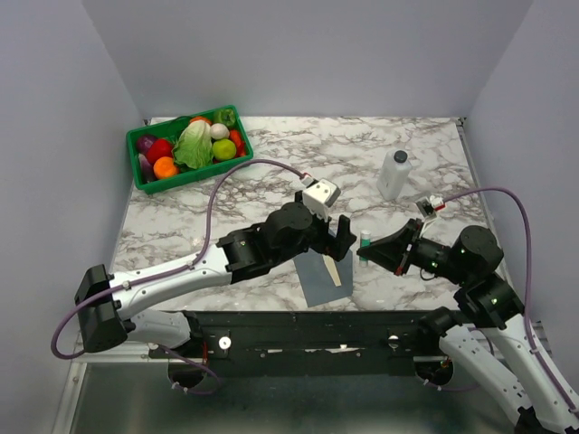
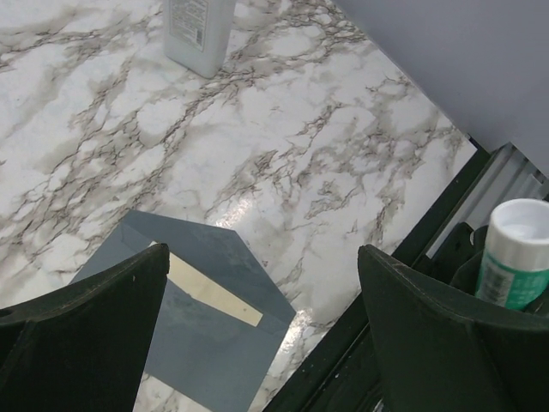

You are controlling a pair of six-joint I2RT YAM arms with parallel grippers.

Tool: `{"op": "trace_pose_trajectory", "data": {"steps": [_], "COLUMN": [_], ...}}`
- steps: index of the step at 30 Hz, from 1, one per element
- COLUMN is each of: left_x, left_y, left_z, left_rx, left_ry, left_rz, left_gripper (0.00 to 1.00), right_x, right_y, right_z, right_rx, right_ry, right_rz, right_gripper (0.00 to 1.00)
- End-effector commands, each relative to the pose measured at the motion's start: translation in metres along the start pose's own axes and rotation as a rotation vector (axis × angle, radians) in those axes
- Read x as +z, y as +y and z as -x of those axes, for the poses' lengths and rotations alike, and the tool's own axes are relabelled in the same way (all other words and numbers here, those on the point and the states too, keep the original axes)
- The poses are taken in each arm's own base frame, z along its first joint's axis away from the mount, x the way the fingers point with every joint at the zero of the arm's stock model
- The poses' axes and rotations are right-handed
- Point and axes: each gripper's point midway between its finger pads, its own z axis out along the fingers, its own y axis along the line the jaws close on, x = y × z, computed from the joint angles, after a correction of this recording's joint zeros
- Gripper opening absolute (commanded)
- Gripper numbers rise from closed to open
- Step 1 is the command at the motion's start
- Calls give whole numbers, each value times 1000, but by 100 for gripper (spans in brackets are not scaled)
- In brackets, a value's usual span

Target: Place the letter into the envelope and seal it

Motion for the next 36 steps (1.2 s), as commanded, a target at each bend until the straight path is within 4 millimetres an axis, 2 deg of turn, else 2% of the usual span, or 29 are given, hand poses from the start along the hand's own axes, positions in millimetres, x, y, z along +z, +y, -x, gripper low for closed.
{"op": "trace_pose_trajectory", "data": {"steps": [1, 12, 21, 29, 36], "left_x": [7, 23, 25, 28, 28], "left_y": [-17, -38, -53, -76, -83], "left_z": [2, -1, -3, -9, -14], "left_rx": [28, 58, 99, 157, 171], "left_ry": [41, 73, 90, 117, 129], "left_rz": [-37, -72, -93, -125, -140], "left_gripper": [99, 99, 99, 99, 99], "right_x": [-4, 0, 4, 6, 6], "right_y": [15, 14, 11, 10, 9], "right_z": [10, 6, 3, 2, 3], "right_rx": [-24, -7, 5, 14, 16], "right_ry": [-5, 8, 25, 33, 29], "right_rz": [45, 61, 60, 62, 54], "right_gripper": [1, 1, 1, 1, 1]}}
